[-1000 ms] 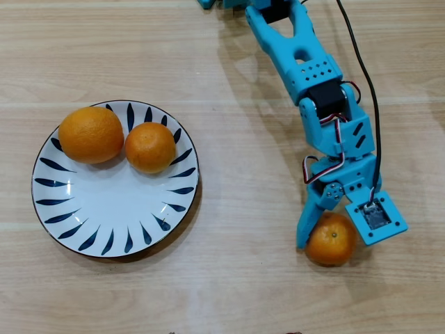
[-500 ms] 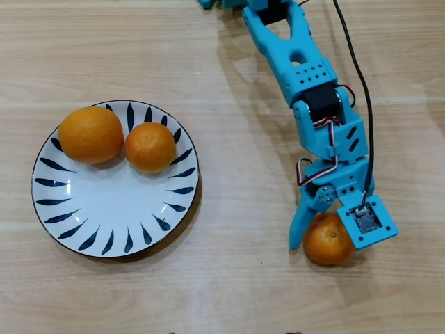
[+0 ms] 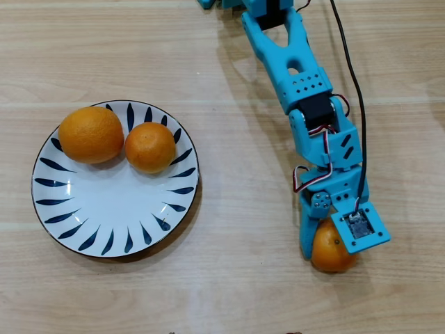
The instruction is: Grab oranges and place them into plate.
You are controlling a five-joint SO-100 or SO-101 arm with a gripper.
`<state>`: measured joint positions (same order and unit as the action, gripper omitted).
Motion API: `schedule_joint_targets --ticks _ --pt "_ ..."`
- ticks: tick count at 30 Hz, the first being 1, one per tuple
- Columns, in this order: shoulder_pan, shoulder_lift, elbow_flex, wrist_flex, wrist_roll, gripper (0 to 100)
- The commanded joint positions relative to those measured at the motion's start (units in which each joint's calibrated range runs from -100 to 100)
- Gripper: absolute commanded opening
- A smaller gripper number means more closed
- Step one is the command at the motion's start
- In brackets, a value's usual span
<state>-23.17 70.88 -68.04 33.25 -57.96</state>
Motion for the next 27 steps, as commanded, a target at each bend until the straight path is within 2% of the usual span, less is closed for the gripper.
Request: schedule_joint_targets --ticks 1,8,15,17,21,22,23,27 --pt "0.43 -1.57 -1.18 -1.06 0.40 23" --pt "0.84 -9.18 -2.81 2.72 5.89 24" --pt "4.22 -29.30 2.35 26.70 12.90 24" --pt "5.67 -37.16 9.69 30.23 15.04 24" --pt "8.98 -52.12 29.06 30.65 18.33 24" --pt "11.16 -60.23 40.74 30.57 19.90 24" --pt "12.21 -63.28 45.18 30.40 20.63 24" --pt "16.16 -73.34 63.38 21.03 25.34 24"
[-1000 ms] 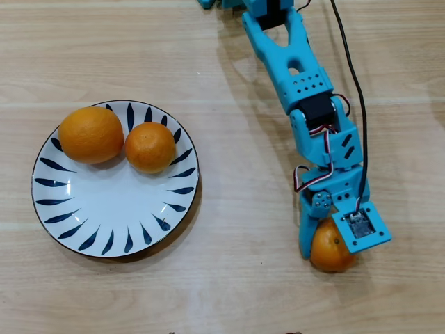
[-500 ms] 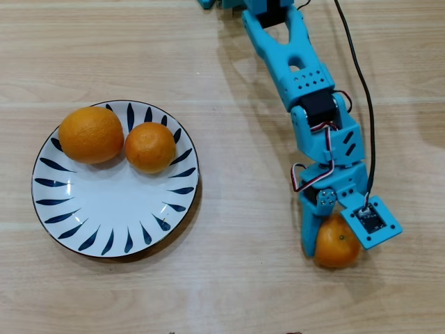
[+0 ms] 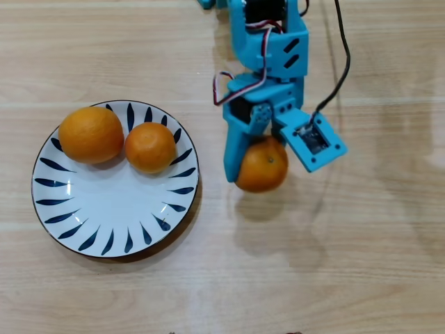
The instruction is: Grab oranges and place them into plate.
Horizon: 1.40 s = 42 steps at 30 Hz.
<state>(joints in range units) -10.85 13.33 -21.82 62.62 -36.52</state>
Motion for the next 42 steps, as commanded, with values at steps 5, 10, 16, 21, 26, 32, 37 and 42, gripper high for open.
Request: schedule_joint_targets --ticks 5,10,16,21,26,32,37,42 --pt "8.11 -22.80 35.54 -23.21 7.03 24" --pt "12.22 -21.53 39.07 -30.09 10.48 24" --pt "17.38 -12.57 31.56 -35.16 14.46 24" --pt "21.25 -2.34 20.96 -35.16 14.93 24" --pt "23.19 5.27 11.55 -34.73 15.97 24" --pt "23.67 7.38 9.56 -34.64 15.61 34" --pt "24.40 7.72 9.83 -31.63 12.84 37" --pt "24.88 7.04 9.83 -27.59 12.42 44"
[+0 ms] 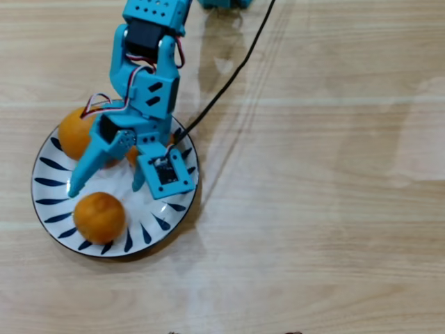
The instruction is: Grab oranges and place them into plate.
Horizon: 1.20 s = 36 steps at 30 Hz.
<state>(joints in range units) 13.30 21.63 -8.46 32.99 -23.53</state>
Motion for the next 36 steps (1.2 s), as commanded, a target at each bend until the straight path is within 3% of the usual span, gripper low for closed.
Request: schedule_joint_targets --ticks 1,9,13,18,27,36 --pt "0.82 -1.34 -3.54 2.12 -0.57 44" --pt "-1.36 -5.31 -3.36 6.50 -0.05 38" --pt "-4.67 -13.85 0.62 11.58 2.77 21" --pt "-10.15 -28.89 18.28 11.15 6.64 1" --pt "-17.81 -62.03 59.38 -1.83 15.84 2" --pt "-21.20 -93.56 90.35 -0.29 20.13 2"
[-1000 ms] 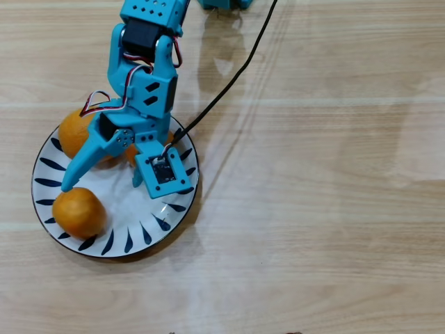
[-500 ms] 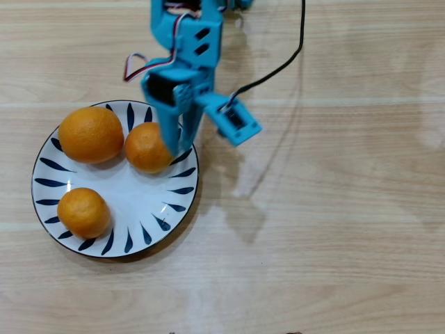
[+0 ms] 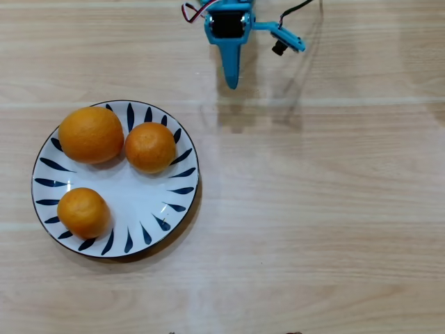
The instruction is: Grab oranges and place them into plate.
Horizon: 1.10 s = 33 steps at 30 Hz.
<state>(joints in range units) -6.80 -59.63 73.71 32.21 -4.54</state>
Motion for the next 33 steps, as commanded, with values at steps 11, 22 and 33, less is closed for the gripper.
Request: schedule_joint_targets --ticks 11,22,33 --pt "-4.01 -39.19 24.57 21.89 1.19 9" --pt "-3.53 -40.12 20.77 34.44 1.14 2" --pt "-3.93 -39.95 20.68 34.52 0.93 2"
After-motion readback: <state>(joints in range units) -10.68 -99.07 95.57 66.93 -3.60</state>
